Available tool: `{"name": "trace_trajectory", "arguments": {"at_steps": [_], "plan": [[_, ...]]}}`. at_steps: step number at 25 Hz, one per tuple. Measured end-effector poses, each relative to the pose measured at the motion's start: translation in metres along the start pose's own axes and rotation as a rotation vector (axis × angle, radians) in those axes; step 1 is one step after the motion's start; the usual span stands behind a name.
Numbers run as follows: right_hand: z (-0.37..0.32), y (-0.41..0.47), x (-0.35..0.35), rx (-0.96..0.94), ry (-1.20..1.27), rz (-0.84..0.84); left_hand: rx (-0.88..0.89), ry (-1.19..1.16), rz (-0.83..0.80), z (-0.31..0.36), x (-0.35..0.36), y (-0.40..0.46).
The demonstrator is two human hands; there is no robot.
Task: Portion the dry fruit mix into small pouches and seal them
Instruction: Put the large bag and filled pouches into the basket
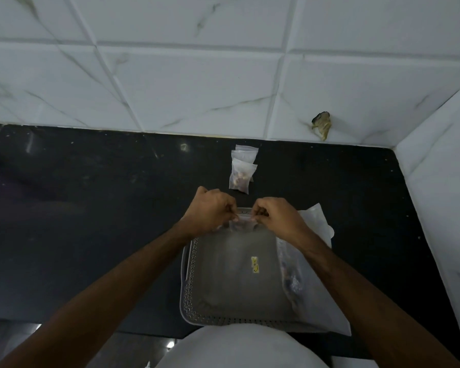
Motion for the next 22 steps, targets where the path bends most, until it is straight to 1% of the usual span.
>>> {"name": "trace_trajectory", "arguments": {"at_steps": [4,8,10,12,14,16,18,20,22], "plan": [[-0.006,0.014,0.002,-0.008,-0.134,0.004,-0.053,0.101,-0.018,-0.005,0.006,0.012],[-0.013,0.022,-0.005,-0.103,-0.249,0.058,-0.069,0.111,-0.037,-0.013,0.007,0.023],[-0.008,0.026,-0.007,-0.093,-0.230,0.036,-0.065,0.021,-0.042,-0.017,0.006,0.024],[0.005,0.036,-0.012,-0.002,-0.153,0.007,-0.075,-0.072,-0.067,-0.022,0.005,0.024],[0.021,0.050,-0.018,0.126,0.004,0.025,-0.108,-0.128,-0.072,-0.031,0.006,0.027],[0.033,0.066,-0.020,0.244,0.205,0.050,-0.197,-0.289,-0.017,-0.045,0.010,0.036],[0.035,0.083,-0.018,0.320,0.332,0.073,-0.351,-0.542,0.081,-0.058,0.014,0.050],[0.035,0.101,-0.014,0.344,0.364,0.095,-0.491,-0.729,0.091,-0.068,0.023,0.065],[0.032,0.114,-0.008,0.340,0.352,0.091,-0.529,-0.772,0.066,-0.076,0.032,0.078]]}}
Point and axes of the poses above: each hand's wrist, its own y-axis towards the middle knuckle, its own x-axis out of the palm, z = x × y, the point moved 4 cm from there along y, towards the middle knuckle, and after that the axes turned 4 degrees about x, right-handed, at the moved point
